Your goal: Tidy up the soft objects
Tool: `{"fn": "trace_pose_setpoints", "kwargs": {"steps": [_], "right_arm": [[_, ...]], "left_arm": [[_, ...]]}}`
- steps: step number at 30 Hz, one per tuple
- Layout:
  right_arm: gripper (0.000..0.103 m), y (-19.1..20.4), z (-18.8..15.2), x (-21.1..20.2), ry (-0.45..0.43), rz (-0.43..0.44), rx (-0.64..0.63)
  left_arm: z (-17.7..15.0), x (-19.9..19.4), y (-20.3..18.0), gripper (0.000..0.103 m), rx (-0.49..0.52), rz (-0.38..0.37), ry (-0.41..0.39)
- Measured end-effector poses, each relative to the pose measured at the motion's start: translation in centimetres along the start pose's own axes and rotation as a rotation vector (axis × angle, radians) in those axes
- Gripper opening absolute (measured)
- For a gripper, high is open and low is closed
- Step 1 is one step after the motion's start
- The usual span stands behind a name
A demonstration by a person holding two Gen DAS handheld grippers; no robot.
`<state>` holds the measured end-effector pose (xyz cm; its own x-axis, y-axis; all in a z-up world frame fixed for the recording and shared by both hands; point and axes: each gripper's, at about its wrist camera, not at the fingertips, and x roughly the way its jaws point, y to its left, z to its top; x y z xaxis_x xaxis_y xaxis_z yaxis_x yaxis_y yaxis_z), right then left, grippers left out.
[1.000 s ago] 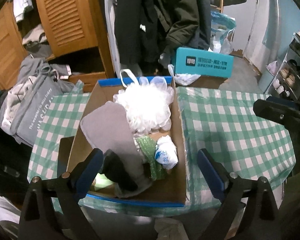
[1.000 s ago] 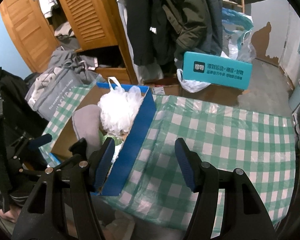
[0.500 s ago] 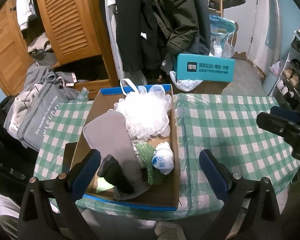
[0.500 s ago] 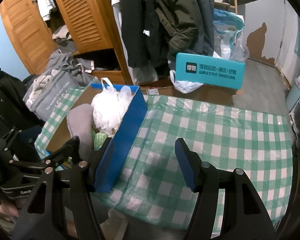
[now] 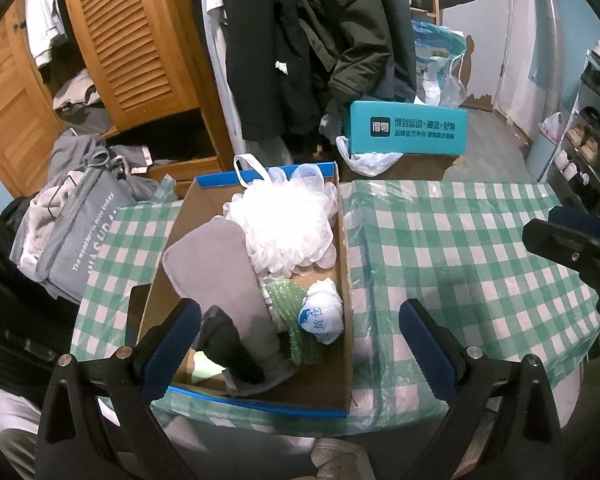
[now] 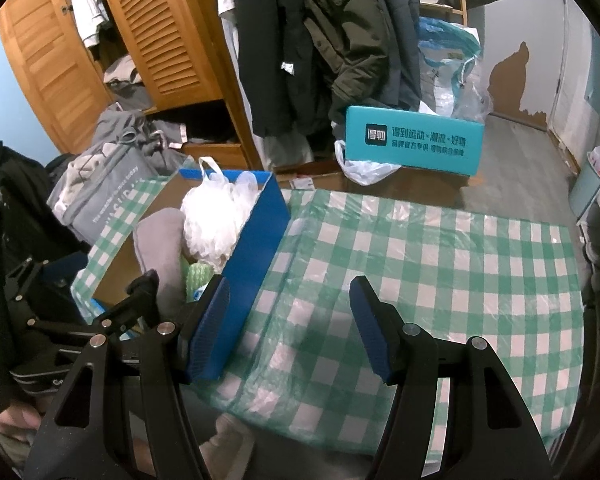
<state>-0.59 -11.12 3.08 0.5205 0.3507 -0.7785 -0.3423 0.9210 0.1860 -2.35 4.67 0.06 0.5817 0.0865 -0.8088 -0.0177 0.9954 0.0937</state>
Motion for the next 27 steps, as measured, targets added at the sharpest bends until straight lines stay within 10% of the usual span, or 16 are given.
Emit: {"fn": "trace_pose_setpoints", "kwargs": {"steps": [27], "right_arm": [[0.062,-0.47,-0.43,-0.33,0.000,0.007,0.012]], "left_arm": [[-0.03,0.02,-0.06,0.100,0.002,0.005,0.001]]}}
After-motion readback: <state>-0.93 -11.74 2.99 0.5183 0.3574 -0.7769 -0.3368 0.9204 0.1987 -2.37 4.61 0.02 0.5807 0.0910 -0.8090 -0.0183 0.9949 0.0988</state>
